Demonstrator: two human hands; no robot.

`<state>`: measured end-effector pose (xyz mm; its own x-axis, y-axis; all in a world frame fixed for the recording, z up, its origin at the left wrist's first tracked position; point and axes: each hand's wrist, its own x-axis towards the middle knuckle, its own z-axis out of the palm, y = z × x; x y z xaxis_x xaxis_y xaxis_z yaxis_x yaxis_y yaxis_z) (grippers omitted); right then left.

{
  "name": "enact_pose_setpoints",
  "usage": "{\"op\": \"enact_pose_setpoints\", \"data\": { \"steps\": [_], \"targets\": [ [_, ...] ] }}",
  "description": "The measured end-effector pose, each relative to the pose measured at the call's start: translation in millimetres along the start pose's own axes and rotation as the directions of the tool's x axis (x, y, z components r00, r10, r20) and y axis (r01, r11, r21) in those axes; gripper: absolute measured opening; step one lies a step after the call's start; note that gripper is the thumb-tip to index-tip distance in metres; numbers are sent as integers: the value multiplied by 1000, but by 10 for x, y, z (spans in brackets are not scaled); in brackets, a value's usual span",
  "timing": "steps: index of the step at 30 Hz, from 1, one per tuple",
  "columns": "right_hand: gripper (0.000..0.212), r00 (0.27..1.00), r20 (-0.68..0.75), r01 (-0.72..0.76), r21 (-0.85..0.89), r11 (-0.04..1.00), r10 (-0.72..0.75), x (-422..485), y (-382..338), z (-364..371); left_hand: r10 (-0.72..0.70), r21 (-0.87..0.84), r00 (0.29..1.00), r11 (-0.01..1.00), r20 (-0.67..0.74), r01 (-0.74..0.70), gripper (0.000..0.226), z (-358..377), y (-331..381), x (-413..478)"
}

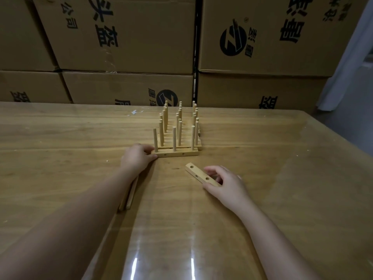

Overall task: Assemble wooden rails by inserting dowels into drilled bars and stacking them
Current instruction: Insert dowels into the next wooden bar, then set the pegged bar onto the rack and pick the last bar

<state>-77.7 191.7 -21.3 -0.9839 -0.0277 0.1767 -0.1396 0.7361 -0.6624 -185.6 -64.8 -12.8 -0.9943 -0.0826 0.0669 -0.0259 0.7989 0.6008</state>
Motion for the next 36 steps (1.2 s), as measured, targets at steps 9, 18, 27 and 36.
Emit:
{"op": "enact_pose_setpoints", "data": {
  "steps": [9,18,27,36],
  "targets": [
    [38,1000,-11,0,6,1000,0,5,16,21,-28,88,999,996,-45,32,39,90,119,114],
    [33,1000,-14,15,-2,1000,-15,-1,3,14,-31,86,999,996,-28,33,39,74,122,124],
    [31,1000,-12,-17,93,996,18,-10,-14,-7,-85,116,996,990,-9,85,45,32,260,26],
    [18,989,-36,-86,644,760,142,-59,-241,8,-38,-585,998,811,-45,5,15,66,607,-811]
  ]
}}
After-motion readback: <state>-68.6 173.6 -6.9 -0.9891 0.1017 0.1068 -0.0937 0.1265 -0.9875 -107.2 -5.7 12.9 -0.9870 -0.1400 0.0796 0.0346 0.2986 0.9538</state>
